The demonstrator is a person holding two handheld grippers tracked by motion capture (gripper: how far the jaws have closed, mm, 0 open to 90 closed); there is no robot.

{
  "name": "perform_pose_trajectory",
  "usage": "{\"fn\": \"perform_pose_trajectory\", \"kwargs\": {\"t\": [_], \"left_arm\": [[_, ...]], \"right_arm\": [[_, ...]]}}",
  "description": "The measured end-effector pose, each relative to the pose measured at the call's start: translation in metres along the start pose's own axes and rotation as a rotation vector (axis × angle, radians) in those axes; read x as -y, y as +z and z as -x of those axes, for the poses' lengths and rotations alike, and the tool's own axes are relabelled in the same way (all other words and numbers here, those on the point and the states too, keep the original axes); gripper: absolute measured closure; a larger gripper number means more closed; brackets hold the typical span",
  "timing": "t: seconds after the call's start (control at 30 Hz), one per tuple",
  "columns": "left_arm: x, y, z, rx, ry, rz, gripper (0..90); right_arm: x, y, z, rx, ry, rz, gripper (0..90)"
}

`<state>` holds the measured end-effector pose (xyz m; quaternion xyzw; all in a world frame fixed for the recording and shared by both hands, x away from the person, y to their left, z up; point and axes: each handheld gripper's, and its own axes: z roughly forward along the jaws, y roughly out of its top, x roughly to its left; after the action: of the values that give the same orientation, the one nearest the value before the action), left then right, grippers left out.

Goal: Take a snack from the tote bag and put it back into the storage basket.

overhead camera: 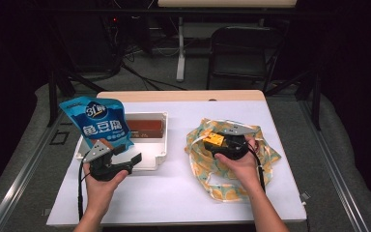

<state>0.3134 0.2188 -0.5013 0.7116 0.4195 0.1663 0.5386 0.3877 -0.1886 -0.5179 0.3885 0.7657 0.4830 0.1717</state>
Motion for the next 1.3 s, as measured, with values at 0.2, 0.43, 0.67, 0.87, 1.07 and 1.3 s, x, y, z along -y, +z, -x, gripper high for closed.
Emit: {"fn": "perform_pose_trajectory", "kwargs": {"t": [0.2, 0.43, 0.67, 0.87, 1.07, 1.3], "left_arm": [[0.001, 0.0, 0.001, 0.007, 0.0, -0.005, 21.7], [0.003, 0.004, 0.003, 0.017, 0.006, -0.014, 22.1], [0.005, 0.007, 0.006, 0.02, 0.016, -0.03, 22.4], [0.005, 0.008, 0.007, 0.023, 0.02, -0.036, 22.5], [0.005, 0.007, 0.007, 0.026, 0.016, -0.029, 22.6], [0.004, 0.006, 0.006, 0.026, 0.013, -0.027, 22.9]], "right_arm": [[0.004, 0.011, 0.0, 0.007, 0.005, -0.038, 27.3], [0.007, 0.017, 0.001, -0.003, 0.036, -0.058, 26.9], [0.011, 0.022, -0.008, 0.077, -0.043, -0.106, 26.7], [0.018, 0.029, -0.017, 0.165, -0.118, -0.157, 25.0], [0.015, 0.021, -0.014, 0.114, -0.07, -0.138, 26.7], [-0.001, -0.004, -0.004, 0.031, -0.001, -0.006, 31.0]]}}
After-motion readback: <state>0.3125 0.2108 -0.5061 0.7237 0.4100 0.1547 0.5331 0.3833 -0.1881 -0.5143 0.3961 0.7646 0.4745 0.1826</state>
